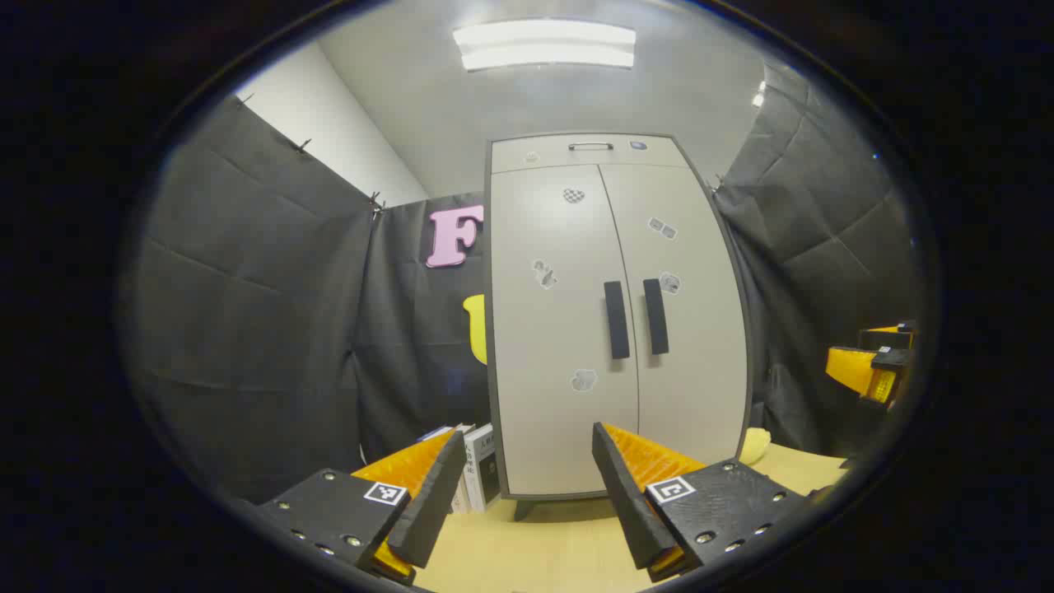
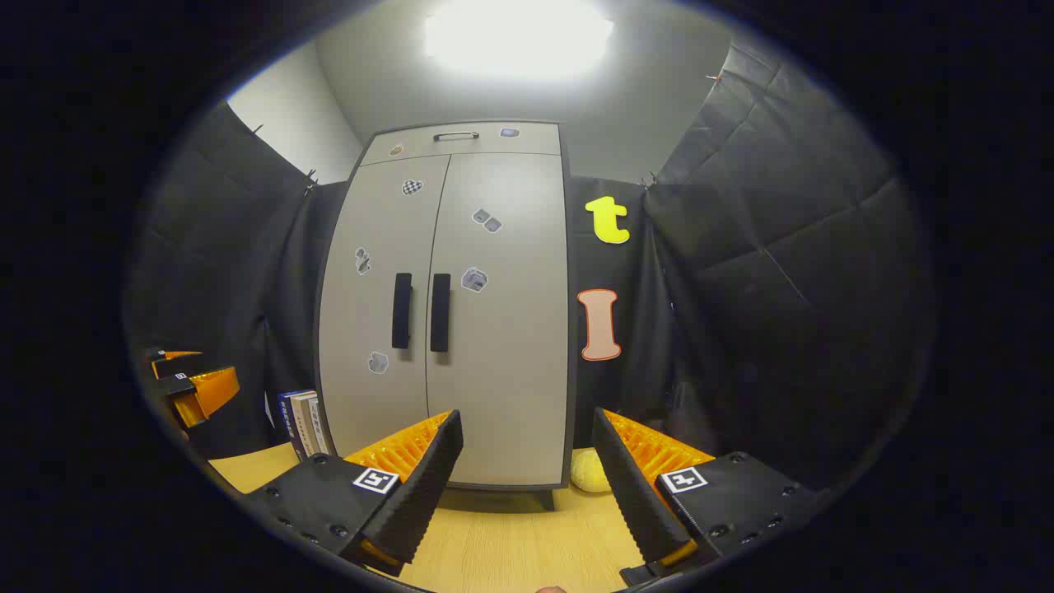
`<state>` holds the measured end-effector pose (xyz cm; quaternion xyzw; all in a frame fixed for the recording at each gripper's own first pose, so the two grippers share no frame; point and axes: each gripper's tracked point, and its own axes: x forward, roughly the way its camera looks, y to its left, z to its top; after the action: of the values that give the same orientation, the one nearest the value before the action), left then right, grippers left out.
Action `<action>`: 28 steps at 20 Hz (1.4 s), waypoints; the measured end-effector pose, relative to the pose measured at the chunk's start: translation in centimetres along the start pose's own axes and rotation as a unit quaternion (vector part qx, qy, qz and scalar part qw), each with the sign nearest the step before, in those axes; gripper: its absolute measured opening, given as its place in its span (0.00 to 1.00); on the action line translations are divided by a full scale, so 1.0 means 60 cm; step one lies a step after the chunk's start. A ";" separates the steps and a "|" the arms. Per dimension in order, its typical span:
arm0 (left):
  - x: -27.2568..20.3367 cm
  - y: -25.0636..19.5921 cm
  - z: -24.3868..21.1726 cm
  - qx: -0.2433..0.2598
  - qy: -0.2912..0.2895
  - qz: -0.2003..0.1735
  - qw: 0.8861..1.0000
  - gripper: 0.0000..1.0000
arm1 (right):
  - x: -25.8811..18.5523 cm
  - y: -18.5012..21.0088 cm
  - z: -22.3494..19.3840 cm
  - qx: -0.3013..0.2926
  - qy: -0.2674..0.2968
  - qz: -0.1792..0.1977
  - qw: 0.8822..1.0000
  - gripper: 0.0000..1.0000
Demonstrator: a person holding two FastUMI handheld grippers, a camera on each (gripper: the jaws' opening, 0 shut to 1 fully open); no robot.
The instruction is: Open the right door of the double-door shoe cabinet with the right hand, and open the left door with the left hand.
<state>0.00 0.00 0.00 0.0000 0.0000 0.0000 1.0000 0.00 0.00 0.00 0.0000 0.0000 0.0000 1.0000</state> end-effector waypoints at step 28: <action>-0.026 0.036 -0.007 0.010 0.008 0.020 1.000 0.90 | 0.114 0.058 0.073 0.020 -0.019 0.034 0.999 0.99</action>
<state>-1.55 2.15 -0.41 0.0099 0.0082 0.0203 0.9997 6.87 3.46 4.39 0.0198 -0.0190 0.0342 0.9990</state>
